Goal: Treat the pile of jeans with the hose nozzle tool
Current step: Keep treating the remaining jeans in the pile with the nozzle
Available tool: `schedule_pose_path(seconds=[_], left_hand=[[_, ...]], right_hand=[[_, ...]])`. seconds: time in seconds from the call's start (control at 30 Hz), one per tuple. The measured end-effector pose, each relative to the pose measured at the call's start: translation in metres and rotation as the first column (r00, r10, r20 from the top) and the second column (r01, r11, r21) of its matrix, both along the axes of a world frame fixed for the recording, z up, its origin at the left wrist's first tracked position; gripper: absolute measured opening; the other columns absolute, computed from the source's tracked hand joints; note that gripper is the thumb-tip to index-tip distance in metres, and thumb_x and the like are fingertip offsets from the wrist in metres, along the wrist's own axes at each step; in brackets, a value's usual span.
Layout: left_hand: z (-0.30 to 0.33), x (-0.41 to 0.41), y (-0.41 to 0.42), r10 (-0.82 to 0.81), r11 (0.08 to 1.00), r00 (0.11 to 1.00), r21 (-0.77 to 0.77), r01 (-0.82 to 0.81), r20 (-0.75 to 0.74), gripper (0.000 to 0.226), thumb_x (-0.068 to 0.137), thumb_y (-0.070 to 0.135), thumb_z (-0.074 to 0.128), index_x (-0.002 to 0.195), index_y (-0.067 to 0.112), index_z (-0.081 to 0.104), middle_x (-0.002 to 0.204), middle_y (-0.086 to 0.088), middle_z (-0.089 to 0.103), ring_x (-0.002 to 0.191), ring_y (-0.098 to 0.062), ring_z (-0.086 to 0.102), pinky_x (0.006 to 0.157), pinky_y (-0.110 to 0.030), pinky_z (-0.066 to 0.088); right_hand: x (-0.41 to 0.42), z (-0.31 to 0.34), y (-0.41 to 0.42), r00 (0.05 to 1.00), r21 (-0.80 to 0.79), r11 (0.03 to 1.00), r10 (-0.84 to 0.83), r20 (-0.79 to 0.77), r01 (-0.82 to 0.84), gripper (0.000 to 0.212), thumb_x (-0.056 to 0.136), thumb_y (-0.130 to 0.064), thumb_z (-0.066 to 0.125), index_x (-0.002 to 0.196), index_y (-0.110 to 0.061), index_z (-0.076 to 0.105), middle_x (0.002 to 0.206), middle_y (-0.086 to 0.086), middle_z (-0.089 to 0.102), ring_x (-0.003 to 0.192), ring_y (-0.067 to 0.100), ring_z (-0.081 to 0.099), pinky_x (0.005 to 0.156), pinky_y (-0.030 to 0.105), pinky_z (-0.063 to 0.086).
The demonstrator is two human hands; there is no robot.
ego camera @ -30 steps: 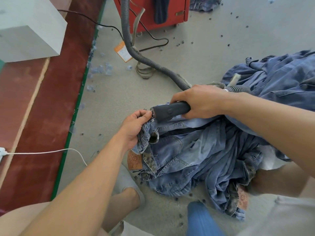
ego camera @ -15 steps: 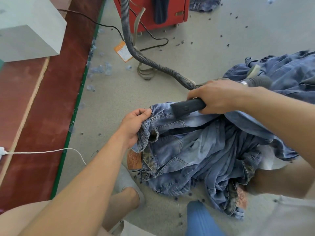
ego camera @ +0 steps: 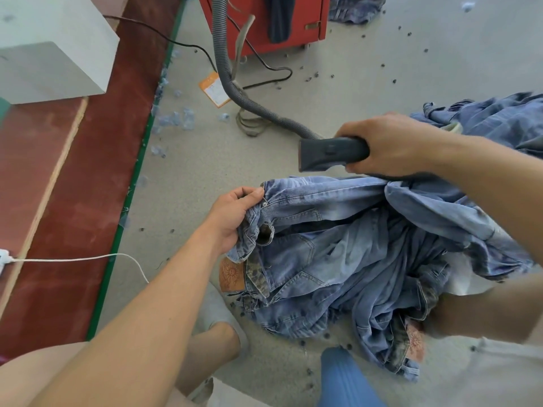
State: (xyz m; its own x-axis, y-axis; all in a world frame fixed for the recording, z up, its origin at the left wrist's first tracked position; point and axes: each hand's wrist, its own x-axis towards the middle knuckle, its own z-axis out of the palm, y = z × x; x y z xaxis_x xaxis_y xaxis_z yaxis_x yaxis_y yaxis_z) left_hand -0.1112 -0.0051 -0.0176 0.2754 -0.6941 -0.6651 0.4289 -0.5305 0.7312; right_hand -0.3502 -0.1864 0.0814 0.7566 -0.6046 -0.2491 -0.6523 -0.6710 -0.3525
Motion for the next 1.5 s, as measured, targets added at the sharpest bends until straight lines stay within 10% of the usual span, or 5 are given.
schedule_pose_path(seconds=[0.57,0.83,1.03,1.3,1.5], left_hand=[[0.052,0.020,0.001,-0.068,0.995,0.918,-0.099,0.032,-0.390,0.045,0.096,0.007,0.029,0.127,-0.008,0.057,0.134,-0.033,0.059,0.121,-0.046,0.061,0.103,-0.064,0.049],[0.052,-0.007,-0.014,0.075,0.971,0.948,-0.195,-0.141,-0.310,0.081,0.096,-0.019,0.027,0.162,0.008,-0.012,0.158,-0.037,0.030,0.122,-0.043,0.063,0.106,-0.066,0.045],[0.057,-0.008,-0.017,0.041,0.999,0.994,0.002,-0.041,-0.097,0.039,0.099,-0.017,0.027,0.135,-0.028,0.036,0.134,-0.048,0.051,0.120,-0.057,0.059,0.102,-0.067,0.047],[0.066,-0.013,-0.015,0.024,0.972,0.883,-0.193,-0.130,-0.470,0.071,0.108,0.046,0.027,0.165,0.015,-0.003,0.147,-0.029,0.053,0.127,-0.047,0.060,0.103,-0.060,0.047],[0.066,-0.007,-0.013,-0.122,0.966,0.821,-0.258,-0.031,-0.558,0.079,0.105,0.062,0.017,0.161,0.007,0.028,0.152,-0.030,0.047,0.141,-0.049,0.045,0.119,-0.065,0.029]], right_hand=[[0.004,-0.004,0.027,0.980,0.061,0.986,0.158,-0.118,-0.152,0.034,0.088,-0.034,0.070,0.118,-0.046,0.058,0.085,-0.012,0.067,0.079,0.013,0.061,0.078,0.043,0.056],[0.024,-0.003,0.057,0.975,-0.036,0.976,0.215,0.052,-0.214,0.036,0.088,-0.051,0.070,0.122,-0.048,0.056,0.076,-0.021,0.058,0.067,0.005,0.054,0.062,0.033,0.044],[0.019,0.022,0.038,0.975,0.004,0.998,0.068,0.210,-0.070,0.033,0.087,-0.049,0.073,0.117,-0.036,0.065,0.085,-0.012,0.069,0.078,0.018,0.064,0.073,0.036,0.051],[0.025,0.020,0.050,0.983,0.008,0.983,0.185,-0.002,-0.185,0.022,0.084,-0.051,0.070,0.103,-0.041,0.063,0.075,-0.018,0.063,0.072,0.010,0.061,0.066,0.038,0.053],[0.037,0.019,0.048,0.975,-0.044,0.995,0.098,0.197,-0.091,0.025,0.087,-0.049,0.070,0.108,-0.035,0.065,0.080,-0.015,0.064,0.074,0.016,0.062,0.066,0.035,0.051]])
